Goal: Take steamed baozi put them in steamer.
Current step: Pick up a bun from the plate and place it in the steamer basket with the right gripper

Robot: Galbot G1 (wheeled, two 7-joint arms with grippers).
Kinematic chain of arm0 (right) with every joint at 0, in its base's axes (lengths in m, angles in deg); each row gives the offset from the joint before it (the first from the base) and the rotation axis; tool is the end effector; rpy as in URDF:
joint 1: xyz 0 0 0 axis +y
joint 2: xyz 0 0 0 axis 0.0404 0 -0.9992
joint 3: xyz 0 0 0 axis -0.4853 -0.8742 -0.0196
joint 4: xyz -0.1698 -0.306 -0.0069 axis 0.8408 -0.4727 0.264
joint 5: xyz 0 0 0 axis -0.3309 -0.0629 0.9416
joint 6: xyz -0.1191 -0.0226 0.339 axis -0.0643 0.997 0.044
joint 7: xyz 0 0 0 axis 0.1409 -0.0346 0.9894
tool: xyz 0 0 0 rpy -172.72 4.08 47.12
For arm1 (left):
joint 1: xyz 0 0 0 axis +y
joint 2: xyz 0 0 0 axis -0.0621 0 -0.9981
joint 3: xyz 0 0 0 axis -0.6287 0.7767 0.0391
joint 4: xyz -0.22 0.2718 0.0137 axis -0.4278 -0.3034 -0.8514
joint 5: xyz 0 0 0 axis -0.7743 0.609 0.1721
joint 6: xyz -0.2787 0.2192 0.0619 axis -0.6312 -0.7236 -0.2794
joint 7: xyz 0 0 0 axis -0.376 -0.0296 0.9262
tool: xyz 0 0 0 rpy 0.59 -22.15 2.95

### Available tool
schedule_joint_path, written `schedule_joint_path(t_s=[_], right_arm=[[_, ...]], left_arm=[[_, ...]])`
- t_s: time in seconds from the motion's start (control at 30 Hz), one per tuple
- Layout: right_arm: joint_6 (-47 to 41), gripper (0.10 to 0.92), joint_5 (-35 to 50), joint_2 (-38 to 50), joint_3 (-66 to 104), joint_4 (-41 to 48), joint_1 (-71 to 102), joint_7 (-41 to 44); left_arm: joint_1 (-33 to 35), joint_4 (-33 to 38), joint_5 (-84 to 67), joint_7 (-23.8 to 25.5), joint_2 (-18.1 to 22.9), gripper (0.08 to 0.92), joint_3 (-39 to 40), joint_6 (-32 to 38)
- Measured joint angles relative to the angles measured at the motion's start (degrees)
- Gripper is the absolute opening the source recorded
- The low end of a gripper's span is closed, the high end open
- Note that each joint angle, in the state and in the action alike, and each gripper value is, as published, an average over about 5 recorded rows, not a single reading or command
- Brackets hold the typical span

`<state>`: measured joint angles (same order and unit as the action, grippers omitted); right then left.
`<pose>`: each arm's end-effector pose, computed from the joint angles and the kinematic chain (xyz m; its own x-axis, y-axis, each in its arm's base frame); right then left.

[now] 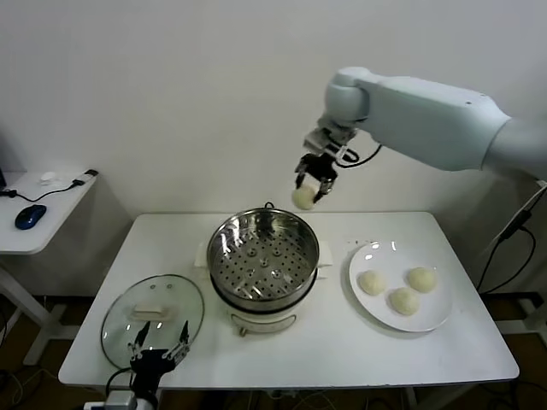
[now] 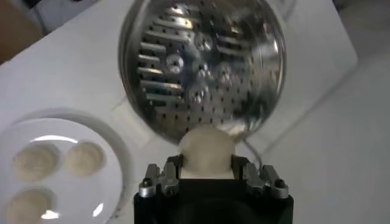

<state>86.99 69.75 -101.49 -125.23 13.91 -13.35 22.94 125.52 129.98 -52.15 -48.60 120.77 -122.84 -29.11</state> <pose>0.5830 0.1358 0.0371 -0.1676 -0.1582 0.9731 -0.3384 -0.9178 -0.2075 0.1314 0.0511 -0.3538 -0.9547 -0.0417 0.2945 -0.0380 0.9991 0.0184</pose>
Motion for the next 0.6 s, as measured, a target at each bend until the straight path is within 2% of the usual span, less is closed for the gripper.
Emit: schedule_joint_path(t_s=[0.3, 0.6], right_arm=[[11.17, 0.56, -15.22, -5.32, 5.1, 4.66, 9.62, -4.88], [17.93, 0.56, -23.89, -9.35, 9.58, 13.43, 16.89, -7.29]], left_arm=[[0.42, 0.36, -0.02, -0.11, -0.01, 0.823, 0.09, -0.19], [0.48, 0.26, -0.16, -0.26, 0.16, 0.823, 0.52, -0.01]])
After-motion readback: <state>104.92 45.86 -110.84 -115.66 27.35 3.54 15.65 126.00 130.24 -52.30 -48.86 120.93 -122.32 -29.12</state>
